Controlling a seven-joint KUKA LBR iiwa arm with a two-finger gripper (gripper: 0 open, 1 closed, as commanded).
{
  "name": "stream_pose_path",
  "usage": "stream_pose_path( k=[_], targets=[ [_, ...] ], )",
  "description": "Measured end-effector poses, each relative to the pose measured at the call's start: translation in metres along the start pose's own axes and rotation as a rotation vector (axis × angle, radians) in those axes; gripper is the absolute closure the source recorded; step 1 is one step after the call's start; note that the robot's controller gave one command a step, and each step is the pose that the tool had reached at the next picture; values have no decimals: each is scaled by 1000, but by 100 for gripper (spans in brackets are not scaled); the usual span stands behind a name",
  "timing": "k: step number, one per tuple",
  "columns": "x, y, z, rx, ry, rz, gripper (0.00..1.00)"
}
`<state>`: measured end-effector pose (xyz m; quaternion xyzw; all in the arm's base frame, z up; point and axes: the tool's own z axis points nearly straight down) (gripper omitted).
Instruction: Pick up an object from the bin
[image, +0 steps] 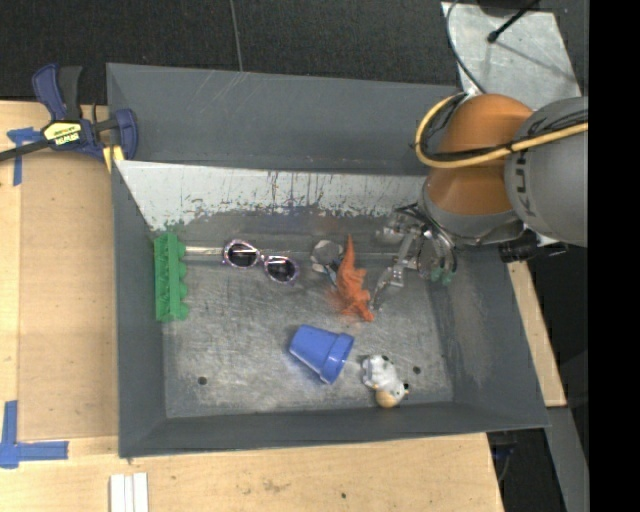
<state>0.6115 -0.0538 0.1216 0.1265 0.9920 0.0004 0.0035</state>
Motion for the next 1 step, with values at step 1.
stream_pose_path(
  k=[1],
  targets=[
    [10,12,36,5,4,188,0]
  ],
)
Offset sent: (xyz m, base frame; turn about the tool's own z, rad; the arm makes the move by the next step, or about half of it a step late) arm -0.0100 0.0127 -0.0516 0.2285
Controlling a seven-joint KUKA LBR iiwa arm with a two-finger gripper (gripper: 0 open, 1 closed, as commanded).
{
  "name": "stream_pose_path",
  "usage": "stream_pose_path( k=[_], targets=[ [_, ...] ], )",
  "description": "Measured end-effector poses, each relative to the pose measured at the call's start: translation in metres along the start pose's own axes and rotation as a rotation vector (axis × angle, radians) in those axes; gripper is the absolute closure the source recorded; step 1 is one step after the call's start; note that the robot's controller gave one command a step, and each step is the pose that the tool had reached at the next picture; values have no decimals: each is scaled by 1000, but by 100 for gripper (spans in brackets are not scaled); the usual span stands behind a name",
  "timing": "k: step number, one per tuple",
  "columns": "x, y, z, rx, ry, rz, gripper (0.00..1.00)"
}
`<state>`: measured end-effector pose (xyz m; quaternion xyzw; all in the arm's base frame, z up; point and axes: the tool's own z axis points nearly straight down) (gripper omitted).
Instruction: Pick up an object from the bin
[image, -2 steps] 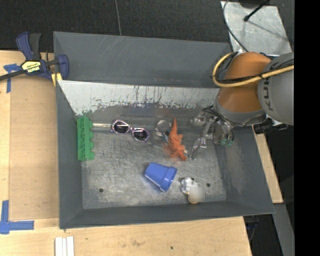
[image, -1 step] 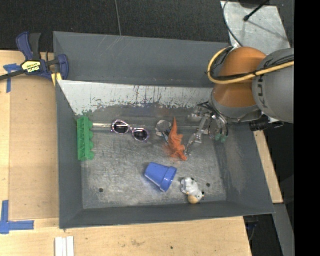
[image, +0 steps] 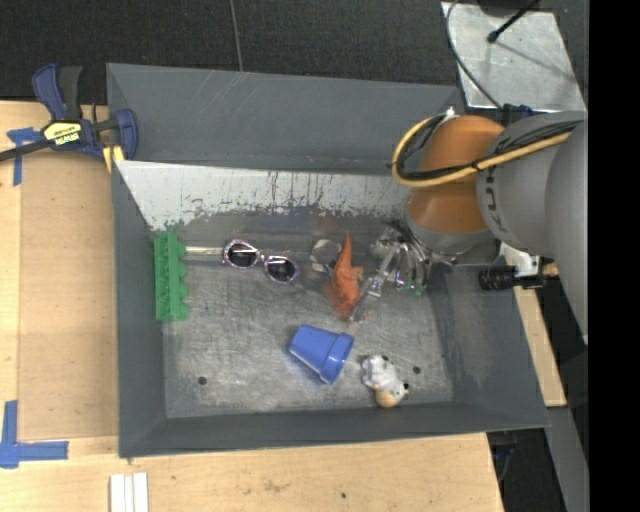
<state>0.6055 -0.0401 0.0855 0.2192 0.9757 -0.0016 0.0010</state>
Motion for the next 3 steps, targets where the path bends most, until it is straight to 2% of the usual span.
stream_pose_path(
  k=[1,3],
  targets=[
    [3,1,-1,3,19,-5,100],
    [4,1,-4,3,21,-7,100]
  ],
)
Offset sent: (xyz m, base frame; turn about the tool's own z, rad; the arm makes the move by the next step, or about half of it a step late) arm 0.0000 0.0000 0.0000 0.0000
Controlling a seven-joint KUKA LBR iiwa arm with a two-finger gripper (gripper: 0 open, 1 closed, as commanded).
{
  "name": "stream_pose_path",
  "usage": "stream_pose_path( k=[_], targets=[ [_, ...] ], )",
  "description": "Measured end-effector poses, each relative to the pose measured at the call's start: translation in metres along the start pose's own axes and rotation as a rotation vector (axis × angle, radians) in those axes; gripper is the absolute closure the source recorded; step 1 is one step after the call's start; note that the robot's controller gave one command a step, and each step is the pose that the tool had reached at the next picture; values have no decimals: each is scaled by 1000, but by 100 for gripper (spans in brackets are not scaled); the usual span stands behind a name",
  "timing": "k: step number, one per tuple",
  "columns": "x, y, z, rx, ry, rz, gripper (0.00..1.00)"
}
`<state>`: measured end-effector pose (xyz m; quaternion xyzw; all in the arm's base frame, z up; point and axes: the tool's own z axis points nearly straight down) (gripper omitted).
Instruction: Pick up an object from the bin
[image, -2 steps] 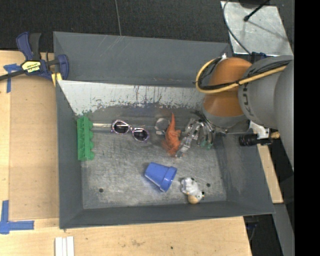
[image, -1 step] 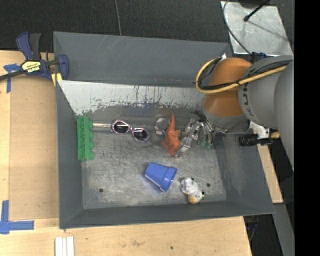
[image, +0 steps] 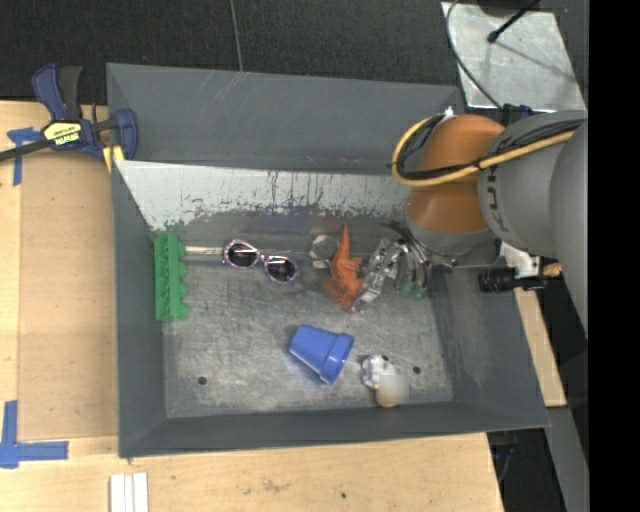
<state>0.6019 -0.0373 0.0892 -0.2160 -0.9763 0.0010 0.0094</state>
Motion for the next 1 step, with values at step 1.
stream_pose_path(
  k=[1],
  targets=[
    [0,0,-3,-1,-8,-1,100]
  ],
)
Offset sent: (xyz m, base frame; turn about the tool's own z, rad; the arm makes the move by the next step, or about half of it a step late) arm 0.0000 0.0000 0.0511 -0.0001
